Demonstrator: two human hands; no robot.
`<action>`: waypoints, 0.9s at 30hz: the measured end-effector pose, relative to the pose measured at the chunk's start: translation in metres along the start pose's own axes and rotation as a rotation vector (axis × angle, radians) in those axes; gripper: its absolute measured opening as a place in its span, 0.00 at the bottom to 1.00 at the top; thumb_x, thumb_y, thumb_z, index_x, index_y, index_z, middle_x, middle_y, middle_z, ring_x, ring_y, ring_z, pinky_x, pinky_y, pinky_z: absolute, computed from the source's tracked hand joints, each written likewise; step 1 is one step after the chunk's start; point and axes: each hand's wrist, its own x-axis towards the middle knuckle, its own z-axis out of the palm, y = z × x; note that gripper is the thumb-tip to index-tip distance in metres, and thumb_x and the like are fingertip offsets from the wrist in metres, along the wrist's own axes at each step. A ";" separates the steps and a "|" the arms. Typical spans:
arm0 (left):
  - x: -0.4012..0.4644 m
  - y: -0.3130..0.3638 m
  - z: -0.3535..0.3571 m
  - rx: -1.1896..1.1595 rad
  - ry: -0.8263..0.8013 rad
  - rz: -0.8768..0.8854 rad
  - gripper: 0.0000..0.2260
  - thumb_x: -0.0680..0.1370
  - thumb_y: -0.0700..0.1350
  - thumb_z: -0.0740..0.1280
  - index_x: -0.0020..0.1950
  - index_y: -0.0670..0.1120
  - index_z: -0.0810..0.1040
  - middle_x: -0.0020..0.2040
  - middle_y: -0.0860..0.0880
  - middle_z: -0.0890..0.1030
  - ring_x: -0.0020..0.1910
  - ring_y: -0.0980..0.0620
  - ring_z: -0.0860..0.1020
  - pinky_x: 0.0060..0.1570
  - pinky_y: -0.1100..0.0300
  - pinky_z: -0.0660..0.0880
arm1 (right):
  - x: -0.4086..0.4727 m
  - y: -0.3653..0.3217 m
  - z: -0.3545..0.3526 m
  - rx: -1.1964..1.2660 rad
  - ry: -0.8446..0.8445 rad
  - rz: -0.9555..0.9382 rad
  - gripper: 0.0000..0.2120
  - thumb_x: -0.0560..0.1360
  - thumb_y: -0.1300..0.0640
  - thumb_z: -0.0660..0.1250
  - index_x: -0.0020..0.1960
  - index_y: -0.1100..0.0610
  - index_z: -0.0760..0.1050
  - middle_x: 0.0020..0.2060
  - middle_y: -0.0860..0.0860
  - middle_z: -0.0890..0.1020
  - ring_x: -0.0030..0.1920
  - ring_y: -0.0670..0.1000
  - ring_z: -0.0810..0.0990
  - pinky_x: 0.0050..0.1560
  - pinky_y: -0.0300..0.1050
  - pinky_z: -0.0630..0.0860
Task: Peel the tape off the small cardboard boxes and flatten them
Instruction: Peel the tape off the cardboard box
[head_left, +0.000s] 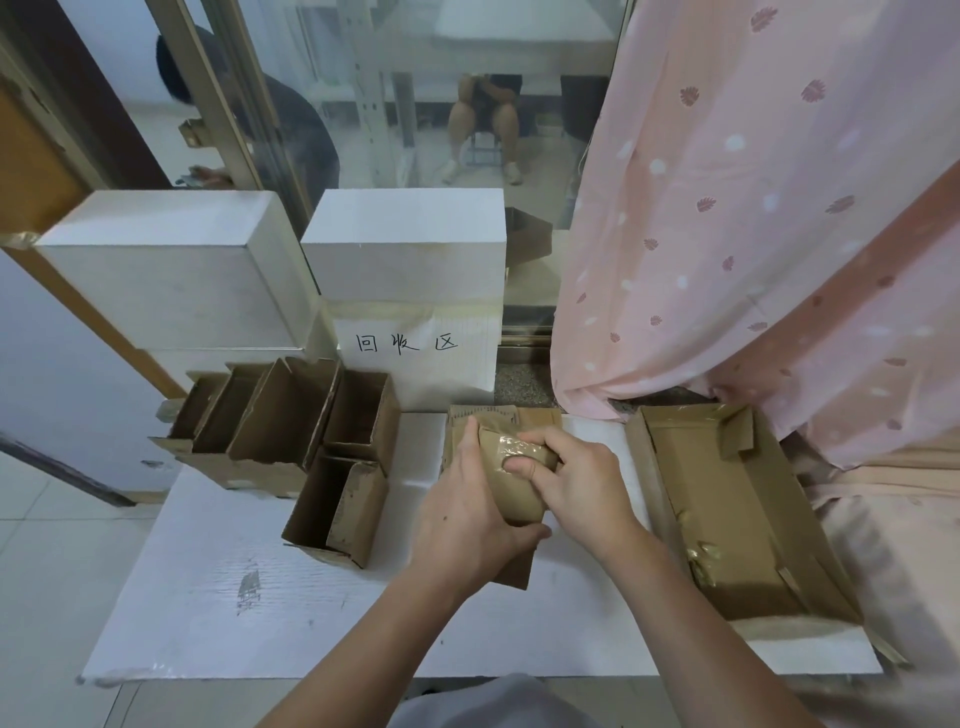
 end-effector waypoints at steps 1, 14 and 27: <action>0.000 0.002 0.000 -0.010 0.011 -0.006 0.64 0.62 0.67 0.80 0.83 0.55 0.39 0.75 0.56 0.70 0.69 0.53 0.74 0.57 0.59 0.73 | 0.001 -0.002 -0.002 -0.035 -0.012 -0.017 0.14 0.72 0.41 0.76 0.56 0.41 0.81 0.40 0.39 0.84 0.41 0.44 0.79 0.46 0.45 0.78; 0.001 -0.003 -0.001 -0.095 0.045 0.001 0.60 0.65 0.67 0.75 0.84 0.52 0.41 0.79 0.58 0.64 0.74 0.59 0.68 0.58 0.68 0.66 | -0.005 0.001 -0.004 -0.086 -0.135 -0.280 0.15 0.76 0.54 0.75 0.61 0.43 0.81 0.70 0.39 0.74 0.72 0.40 0.68 0.72 0.40 0.66; 0.003 -0.008 0.005 0.058 0.063 0.032 0.54 0.67 0.62 0.72 0.83 0.54 0.41 0.80 0.57 0.57 0.74 0.54 0.68 0.57 0.62 0.69 | -0.002 0.002 -0.003 -0.181 -0.039 -0.243 0.07 0.83 0.46 0.58 0.55 0.44 0.73 0.41 0.42 0.84 0.39 0.49 0.81 0.43 0.54 0.78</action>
